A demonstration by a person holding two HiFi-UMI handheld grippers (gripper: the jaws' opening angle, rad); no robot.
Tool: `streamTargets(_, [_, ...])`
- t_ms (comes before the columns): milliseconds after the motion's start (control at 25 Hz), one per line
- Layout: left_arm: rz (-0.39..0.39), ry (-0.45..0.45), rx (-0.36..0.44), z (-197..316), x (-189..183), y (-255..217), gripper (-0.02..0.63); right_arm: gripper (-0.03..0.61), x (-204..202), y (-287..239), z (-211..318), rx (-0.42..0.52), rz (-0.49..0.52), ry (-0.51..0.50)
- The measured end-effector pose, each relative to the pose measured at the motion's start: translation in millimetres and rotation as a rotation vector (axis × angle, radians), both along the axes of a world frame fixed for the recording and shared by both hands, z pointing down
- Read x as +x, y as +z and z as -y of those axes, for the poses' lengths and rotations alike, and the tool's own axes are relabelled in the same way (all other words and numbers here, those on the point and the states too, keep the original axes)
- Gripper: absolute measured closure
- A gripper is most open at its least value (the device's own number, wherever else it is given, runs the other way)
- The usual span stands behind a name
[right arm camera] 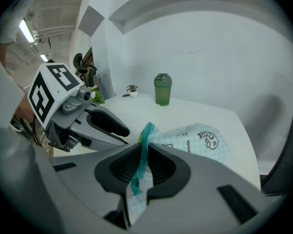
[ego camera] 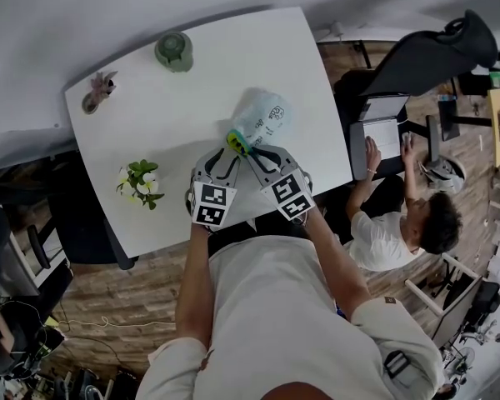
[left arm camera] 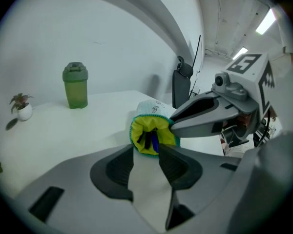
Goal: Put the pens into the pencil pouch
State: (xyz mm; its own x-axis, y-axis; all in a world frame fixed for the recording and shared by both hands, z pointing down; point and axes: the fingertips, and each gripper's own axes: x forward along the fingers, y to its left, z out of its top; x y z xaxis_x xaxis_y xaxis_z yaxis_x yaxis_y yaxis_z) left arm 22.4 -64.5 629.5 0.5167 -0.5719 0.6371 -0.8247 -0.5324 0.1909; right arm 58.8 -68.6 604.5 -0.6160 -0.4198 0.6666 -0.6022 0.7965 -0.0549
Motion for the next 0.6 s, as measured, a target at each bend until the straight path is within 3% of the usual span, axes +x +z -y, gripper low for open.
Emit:
streamTargets(360, [0.015,-0.076,0.091,-7,-39,-38,0.431,0.488,1,-4,-3,0.042,-0.016,0.034])
streamTargets(600, [-0.013,-0.131,0.236,-6,-60,-92,0.403,0.428,-1,-53,-1,0.175,0.045,0.092])
